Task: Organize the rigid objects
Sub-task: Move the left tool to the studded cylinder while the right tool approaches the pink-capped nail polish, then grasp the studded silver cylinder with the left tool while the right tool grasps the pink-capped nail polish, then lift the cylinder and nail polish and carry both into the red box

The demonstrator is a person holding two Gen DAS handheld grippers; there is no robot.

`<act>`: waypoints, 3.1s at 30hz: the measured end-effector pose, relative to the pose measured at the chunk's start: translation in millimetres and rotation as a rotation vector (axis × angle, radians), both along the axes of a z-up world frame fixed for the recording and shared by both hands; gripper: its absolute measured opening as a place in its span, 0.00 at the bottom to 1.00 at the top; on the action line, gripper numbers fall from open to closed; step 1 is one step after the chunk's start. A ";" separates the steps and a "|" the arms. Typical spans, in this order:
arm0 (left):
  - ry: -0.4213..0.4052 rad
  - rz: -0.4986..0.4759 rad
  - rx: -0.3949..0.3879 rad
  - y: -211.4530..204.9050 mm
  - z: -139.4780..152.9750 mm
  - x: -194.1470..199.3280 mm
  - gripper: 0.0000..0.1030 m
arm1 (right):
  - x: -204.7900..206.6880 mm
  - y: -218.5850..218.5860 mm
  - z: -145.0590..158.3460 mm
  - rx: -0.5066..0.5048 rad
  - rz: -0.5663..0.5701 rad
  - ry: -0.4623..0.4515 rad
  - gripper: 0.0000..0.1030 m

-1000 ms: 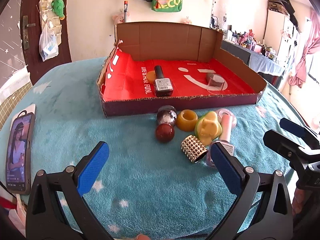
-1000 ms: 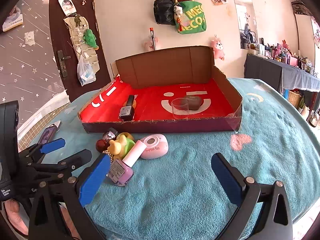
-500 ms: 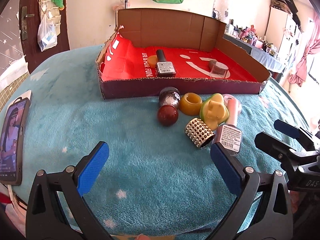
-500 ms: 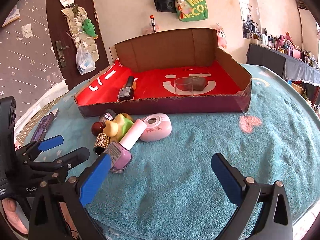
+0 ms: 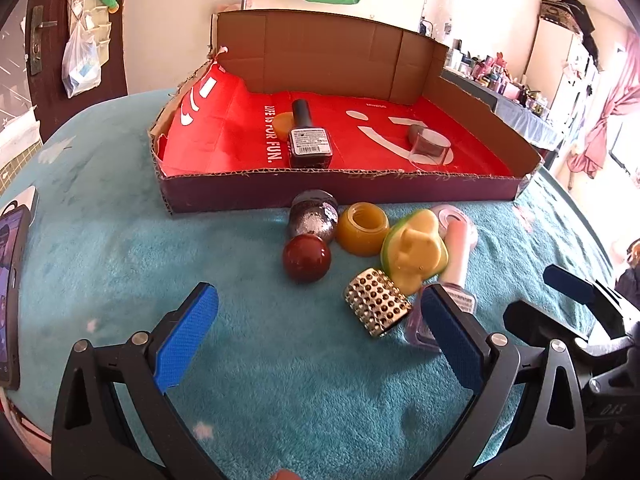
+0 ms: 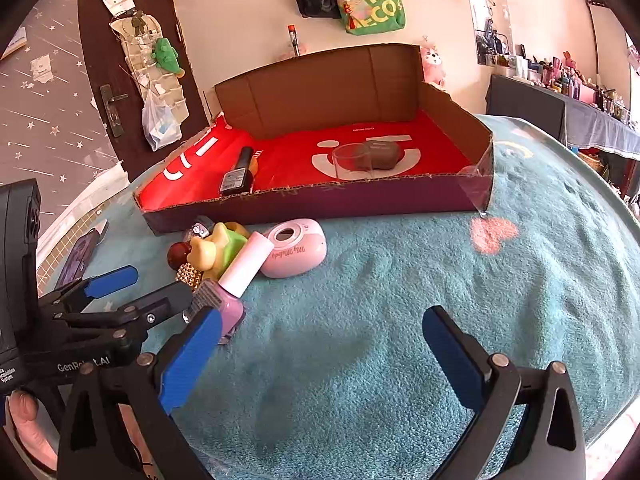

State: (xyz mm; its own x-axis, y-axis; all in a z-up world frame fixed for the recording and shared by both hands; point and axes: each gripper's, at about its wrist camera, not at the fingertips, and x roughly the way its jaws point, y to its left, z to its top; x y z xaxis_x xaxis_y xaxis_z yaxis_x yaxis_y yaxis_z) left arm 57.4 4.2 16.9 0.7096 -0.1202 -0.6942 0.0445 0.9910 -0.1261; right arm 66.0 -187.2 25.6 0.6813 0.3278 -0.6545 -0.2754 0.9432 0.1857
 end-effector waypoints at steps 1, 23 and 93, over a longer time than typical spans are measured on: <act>0.001 0.010 0.006 1.5 -0.3 0.7 1.00 | 0.3 -0.3 0.0 0.000 -0.001 0.001 1.00; 0.028 0.068 0.005 48.3 -7.0 -9.4 1.00 | 6.8 68.6 -16.4 -0.115 0.130 -0.013 0.99; -0.077 -0.044 -0.028 6.7 24.0 -16.5 0.35 | -11.4 17.4 16.5 0.019 0.006 -0.159 0.44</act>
